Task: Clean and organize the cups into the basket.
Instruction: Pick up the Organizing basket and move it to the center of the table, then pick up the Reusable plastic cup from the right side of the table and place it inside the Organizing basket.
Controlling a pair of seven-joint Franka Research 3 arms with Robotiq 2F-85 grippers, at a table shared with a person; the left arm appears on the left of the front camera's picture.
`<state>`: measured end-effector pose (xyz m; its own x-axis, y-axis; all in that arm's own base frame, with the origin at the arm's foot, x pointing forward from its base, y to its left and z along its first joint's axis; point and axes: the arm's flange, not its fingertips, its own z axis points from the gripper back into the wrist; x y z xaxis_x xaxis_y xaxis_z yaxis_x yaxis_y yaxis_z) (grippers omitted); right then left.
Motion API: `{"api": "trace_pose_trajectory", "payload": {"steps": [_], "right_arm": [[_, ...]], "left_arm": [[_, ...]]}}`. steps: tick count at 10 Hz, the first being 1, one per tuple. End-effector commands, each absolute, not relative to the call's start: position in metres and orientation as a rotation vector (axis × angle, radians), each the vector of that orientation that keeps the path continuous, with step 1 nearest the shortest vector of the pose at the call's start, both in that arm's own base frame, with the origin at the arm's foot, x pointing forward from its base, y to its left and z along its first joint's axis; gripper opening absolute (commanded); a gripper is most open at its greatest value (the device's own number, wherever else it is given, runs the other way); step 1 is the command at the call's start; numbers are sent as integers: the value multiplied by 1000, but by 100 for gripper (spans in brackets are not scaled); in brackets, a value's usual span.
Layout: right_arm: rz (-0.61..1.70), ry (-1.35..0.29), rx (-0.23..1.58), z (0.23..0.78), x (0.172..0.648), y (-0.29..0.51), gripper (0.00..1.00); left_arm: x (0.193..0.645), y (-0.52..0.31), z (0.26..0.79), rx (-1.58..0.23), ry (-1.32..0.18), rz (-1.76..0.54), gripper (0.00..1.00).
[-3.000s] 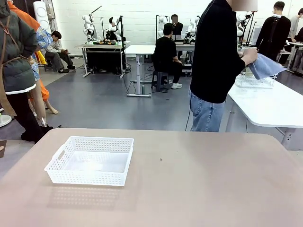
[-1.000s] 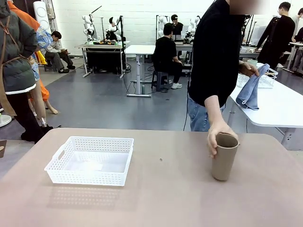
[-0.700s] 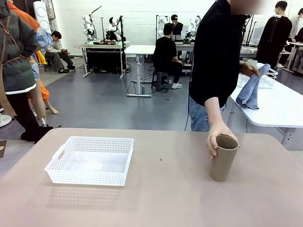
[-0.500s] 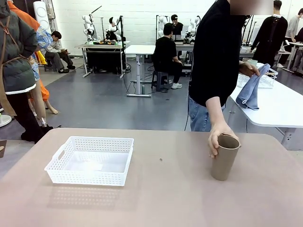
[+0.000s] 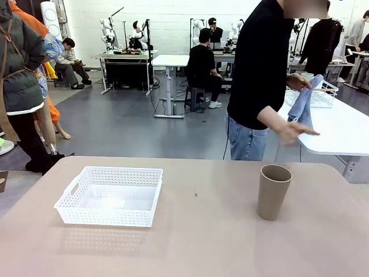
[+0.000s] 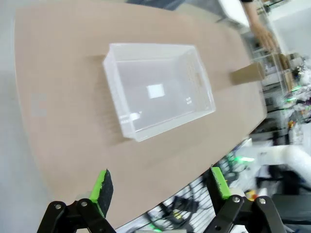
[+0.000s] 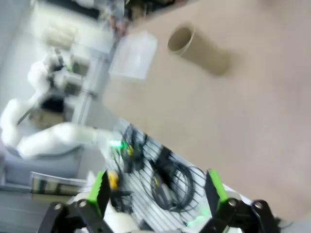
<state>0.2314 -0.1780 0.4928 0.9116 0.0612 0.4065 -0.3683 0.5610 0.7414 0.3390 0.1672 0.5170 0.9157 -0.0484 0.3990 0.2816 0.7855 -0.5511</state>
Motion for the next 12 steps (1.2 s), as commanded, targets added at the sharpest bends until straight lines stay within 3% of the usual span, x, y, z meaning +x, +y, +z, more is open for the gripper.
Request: {"api": "trace_pose_trajectory", "payload": {"steps": [1,3,5,6,7,8,9,10,12], "right_arm": [[815,-442,818,473,261,-180,100],[840,-517,824,466,279,-162,100],[695,-647,821,457,307,-146,100],[701,-609,805,453,314,-139,100],[699,-545,808,448,316,-138,100],[728,-605,804,465,302,-150,100],[728,-605,804,465,302,-150,100],[728,-605,804,465,302,-150,100],[711,-600,804,461,307,-148,100]], "left_arm": [[334,125,556,-350,-265,-225,100],[359,81,569,-108,-134,-185,100],[390,34,564,52,-62,-132,100],[404,13,560,89,-76,-113,100],[419,-1,557,117,-103,-73,100],[421,-8,558,35,-156,-59,100],[392,8,571,-181,-253,-120,100],[414,-12,549,86,-112,-89,100],[414,-8,559,-6,-164,-74,100]]}}
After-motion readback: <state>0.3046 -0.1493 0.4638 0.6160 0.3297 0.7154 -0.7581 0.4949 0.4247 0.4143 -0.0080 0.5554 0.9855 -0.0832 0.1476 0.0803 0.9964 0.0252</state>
